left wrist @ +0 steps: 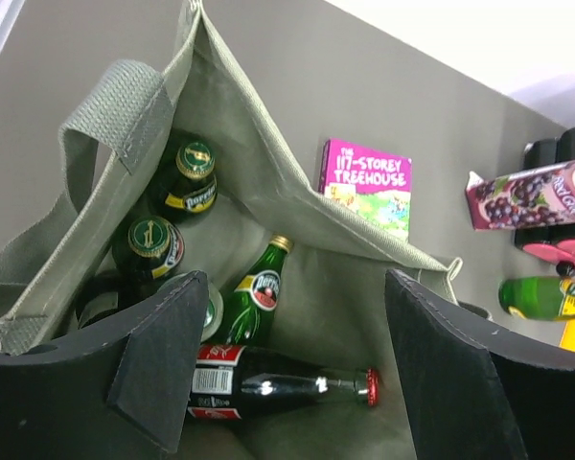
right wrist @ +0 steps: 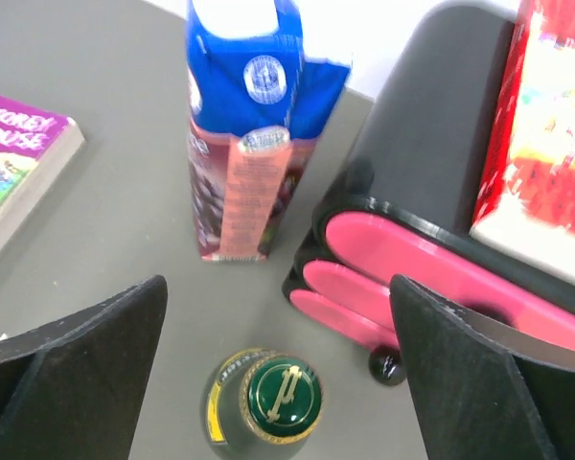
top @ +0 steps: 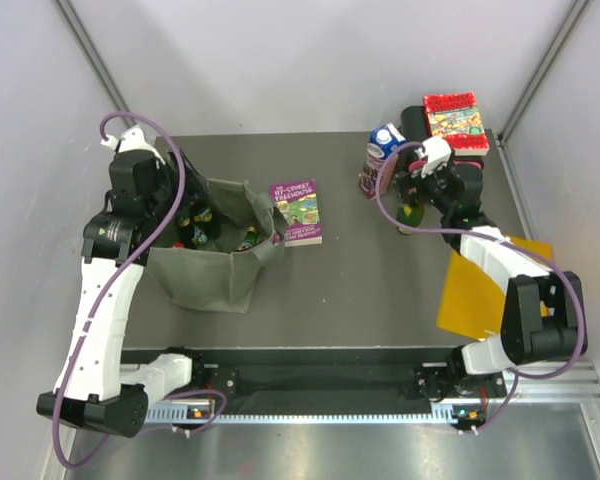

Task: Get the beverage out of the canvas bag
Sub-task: Place the drink at the center of the board, then take out the drink from the canvas bag.

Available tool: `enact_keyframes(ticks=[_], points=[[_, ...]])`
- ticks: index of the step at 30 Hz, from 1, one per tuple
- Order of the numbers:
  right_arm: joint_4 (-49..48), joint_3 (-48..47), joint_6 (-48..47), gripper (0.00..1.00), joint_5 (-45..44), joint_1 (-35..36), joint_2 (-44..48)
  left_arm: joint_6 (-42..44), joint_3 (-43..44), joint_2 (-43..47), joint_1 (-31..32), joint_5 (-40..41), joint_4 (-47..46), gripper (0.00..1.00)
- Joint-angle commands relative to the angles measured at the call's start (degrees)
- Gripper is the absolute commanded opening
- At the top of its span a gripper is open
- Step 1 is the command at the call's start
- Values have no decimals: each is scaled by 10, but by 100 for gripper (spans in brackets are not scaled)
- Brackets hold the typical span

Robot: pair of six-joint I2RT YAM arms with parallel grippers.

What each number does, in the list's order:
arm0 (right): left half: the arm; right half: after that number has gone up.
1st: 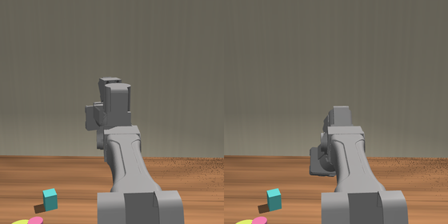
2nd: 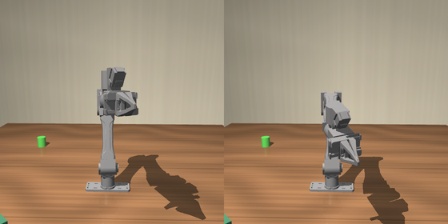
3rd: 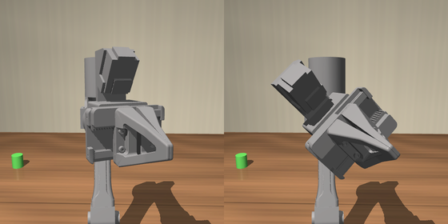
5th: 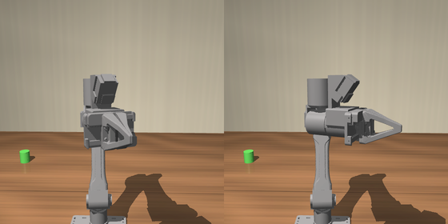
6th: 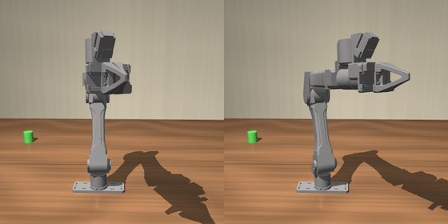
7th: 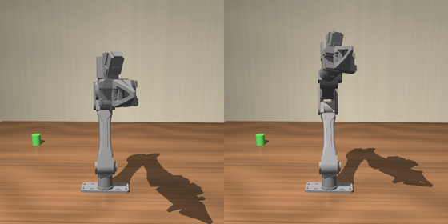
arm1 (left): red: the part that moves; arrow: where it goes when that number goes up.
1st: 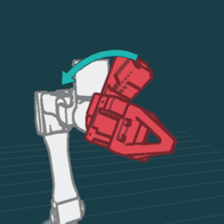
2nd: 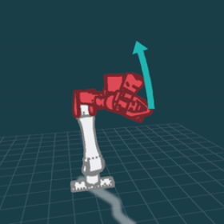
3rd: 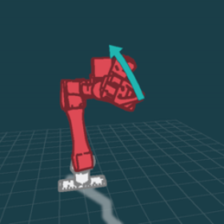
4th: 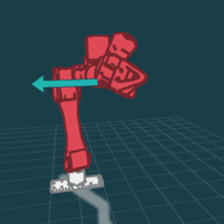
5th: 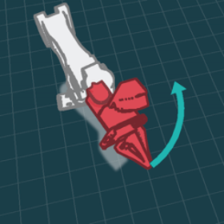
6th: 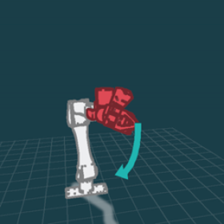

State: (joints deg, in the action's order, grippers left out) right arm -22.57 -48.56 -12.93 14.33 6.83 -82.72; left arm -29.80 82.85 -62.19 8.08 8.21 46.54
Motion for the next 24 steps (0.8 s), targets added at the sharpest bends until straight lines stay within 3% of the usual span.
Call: enact_keyframes(ticks=[1, 6, 11, 24], points=[[84, -81, -32, 100, 75, -9, 58, 11, 41, -11, 1, -15, 28, 79], [202, -146, -49, 100, 161, -9, 66, 48, 59, -33, 0, 19, 107, 78], [263, -196, -36, 99, 184, -9, 61, 69, 44, -62, 1, 24, 123, 71], [265, -196, -27, 100, 256, 14, 57, 142, -51, -163, -11, 63, -69, 70]])
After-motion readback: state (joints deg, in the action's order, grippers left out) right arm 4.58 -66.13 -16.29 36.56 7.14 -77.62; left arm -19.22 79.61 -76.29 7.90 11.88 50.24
